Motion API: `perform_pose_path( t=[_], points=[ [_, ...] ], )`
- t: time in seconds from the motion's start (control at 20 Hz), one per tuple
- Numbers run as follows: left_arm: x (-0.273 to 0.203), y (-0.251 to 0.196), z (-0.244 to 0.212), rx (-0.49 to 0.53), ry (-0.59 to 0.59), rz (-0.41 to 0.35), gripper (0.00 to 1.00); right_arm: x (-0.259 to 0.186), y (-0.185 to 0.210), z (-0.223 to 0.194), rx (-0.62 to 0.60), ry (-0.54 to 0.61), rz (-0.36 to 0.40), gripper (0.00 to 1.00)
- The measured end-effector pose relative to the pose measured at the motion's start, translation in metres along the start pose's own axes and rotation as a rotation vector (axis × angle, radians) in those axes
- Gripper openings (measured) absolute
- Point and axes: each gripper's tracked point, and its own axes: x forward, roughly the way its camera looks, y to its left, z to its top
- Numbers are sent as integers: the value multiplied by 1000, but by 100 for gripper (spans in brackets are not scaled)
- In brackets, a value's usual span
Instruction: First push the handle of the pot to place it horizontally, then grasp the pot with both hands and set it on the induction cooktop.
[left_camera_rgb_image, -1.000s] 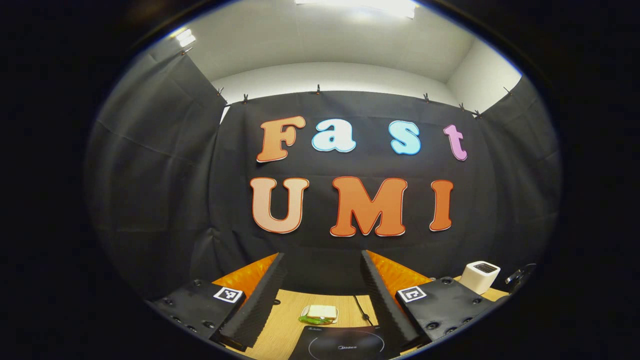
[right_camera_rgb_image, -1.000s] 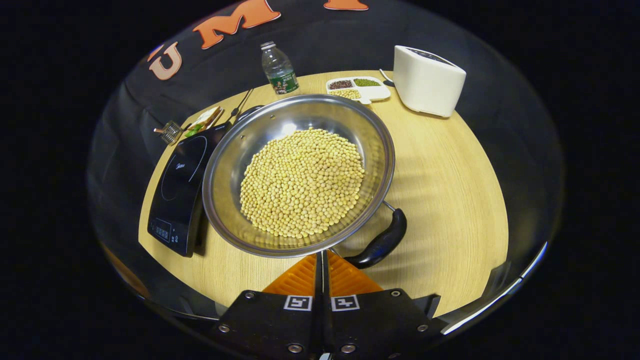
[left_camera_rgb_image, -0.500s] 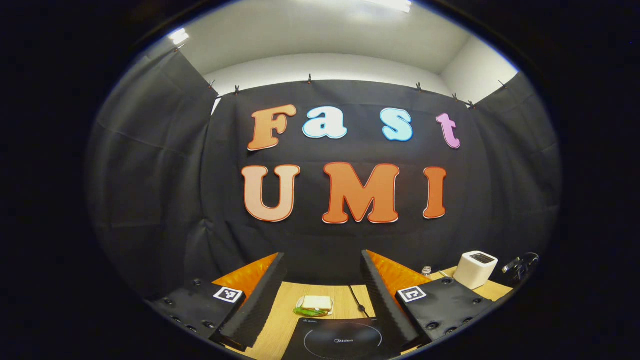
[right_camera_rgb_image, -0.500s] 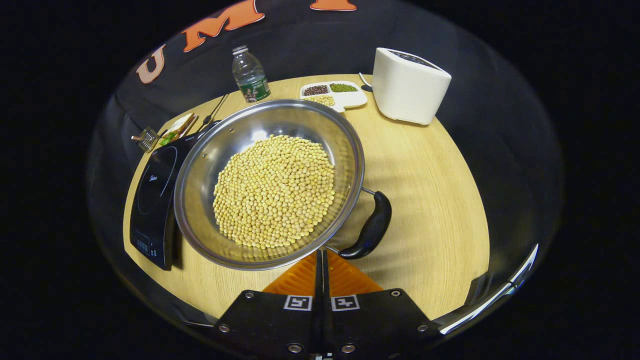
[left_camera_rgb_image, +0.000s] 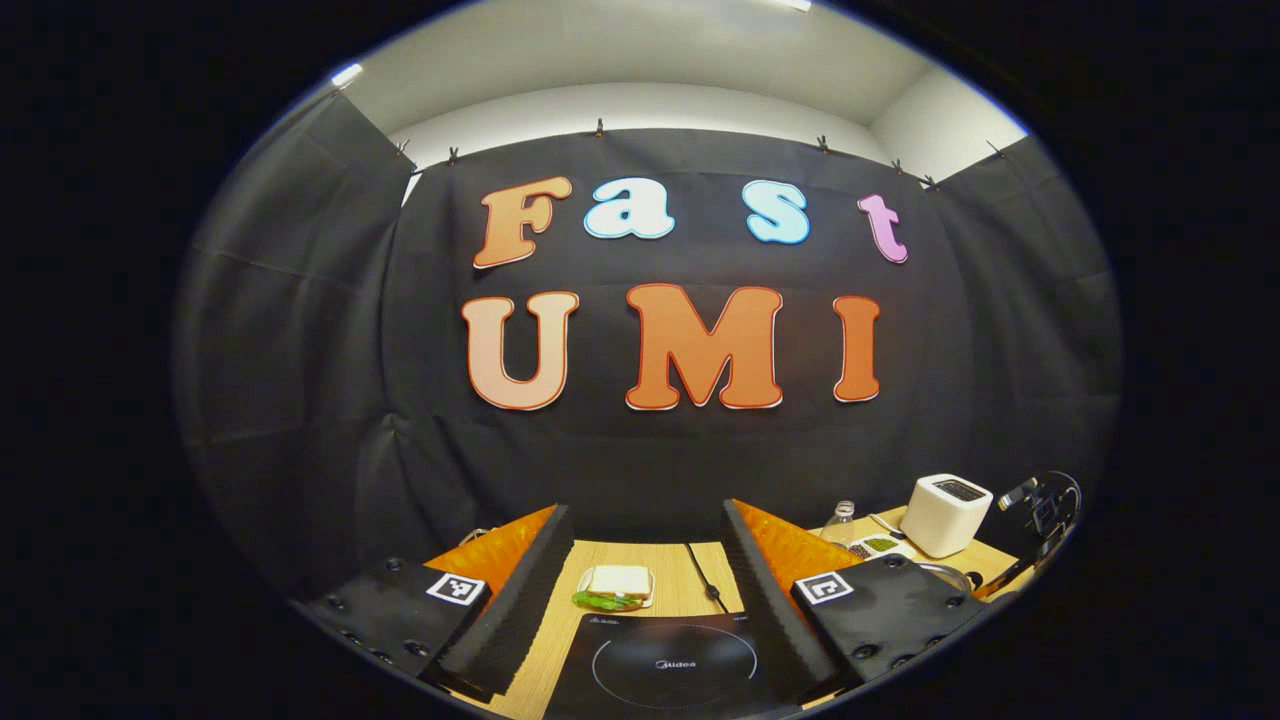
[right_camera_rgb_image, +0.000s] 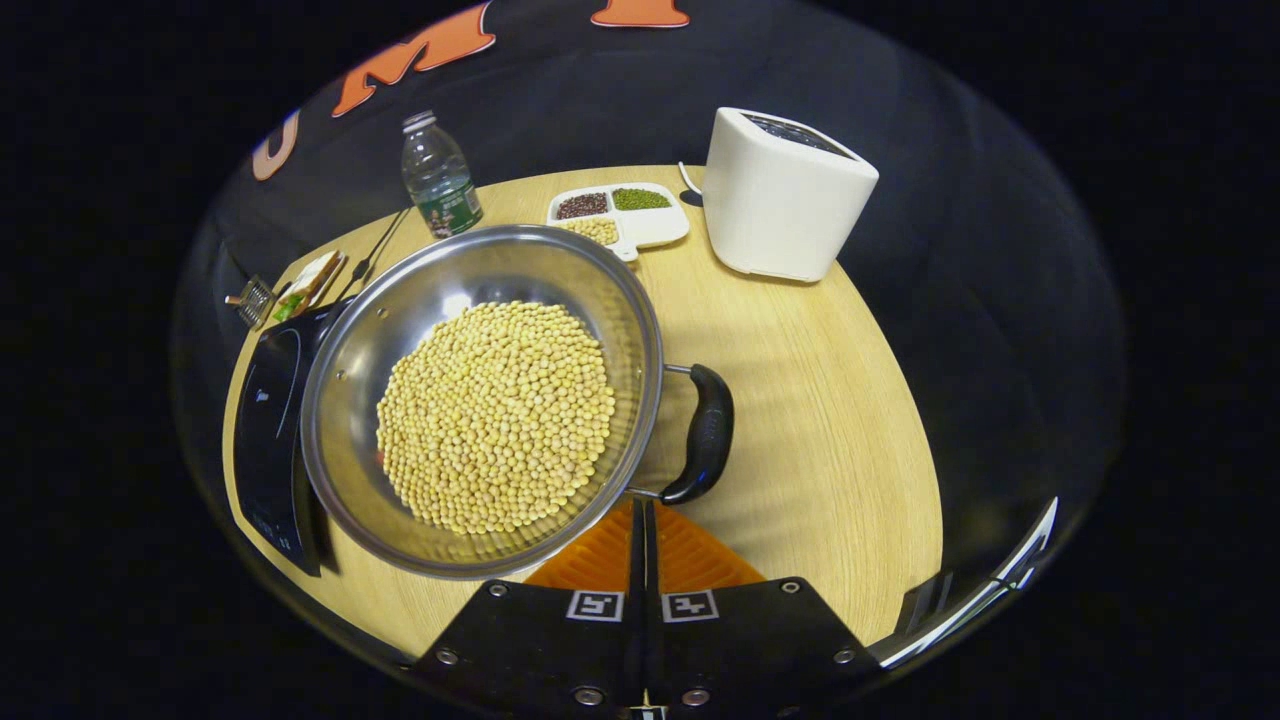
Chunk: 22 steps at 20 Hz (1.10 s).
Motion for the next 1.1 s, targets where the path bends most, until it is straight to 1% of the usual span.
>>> perform_pose_path(
  t=[0.15, 0.25, 0.4, 0.6, 0.7, 0.9, 1.0, 1.05, 1.1],
  points=[
    [3, -7, -10, 8, 23, -11, 97, 14, -9, 12, 31, -6, -23, 0],
    [5, -15, -19, 19, 39, -15, 97, 17, -10, 20, 30, -12, -27, 0],
    [12, -29, -35, 26, 72, -33, 97, 20, -14, 34, 65, -17, -23, 0],
    [20, -55, -59, 26, 128, -76, 97, 32, -17, 56, 103, -34, -25, 0],
    [24, -70, -73, 20, 162, -101, 97, 31, -19, 63, 104, -48, -30, 0],
    [33, -107, -116, -6, 274, -165, 97, 27, -21, 64, 95, -52, -21, 1],
    [37, -126, -142, -28, 362, -202, 97, 24, -26, 66, 61, -77, -41, 3],
    [40, -137, -158, -29, 405, -219, 97, 21, -30, 67, 36, -84, -52, 13],
    [41, -147, -175, -25, 449, -236, 98, 15, -32, 69, 22, -102, -51, 19]
  ],
)
